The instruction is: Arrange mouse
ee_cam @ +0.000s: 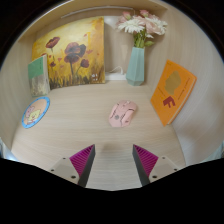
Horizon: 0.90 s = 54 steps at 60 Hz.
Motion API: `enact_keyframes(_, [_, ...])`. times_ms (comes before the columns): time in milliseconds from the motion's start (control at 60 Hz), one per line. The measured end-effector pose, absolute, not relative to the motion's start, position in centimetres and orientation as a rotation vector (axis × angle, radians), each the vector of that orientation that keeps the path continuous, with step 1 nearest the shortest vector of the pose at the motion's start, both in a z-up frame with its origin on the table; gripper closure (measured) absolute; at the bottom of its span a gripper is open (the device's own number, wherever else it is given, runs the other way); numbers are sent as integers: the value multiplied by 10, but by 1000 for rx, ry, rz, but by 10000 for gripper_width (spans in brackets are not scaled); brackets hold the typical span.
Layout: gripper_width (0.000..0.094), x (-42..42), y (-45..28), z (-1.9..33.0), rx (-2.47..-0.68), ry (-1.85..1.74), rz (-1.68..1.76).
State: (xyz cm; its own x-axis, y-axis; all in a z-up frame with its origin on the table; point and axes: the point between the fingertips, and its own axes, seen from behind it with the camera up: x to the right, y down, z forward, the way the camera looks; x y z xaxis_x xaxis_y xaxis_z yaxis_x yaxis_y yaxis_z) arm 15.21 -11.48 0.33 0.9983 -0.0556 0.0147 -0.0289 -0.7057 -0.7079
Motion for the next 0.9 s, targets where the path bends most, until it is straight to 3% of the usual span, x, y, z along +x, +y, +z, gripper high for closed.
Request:
enact_keyframes(367, [183,174,-8,-5,-2377,-12,38])
enact_keyframes(783, [184,163,49,-7,-2398,-133,30])
enact_keyframes(900, [242,166,52,-10,-2407,-120,-3])
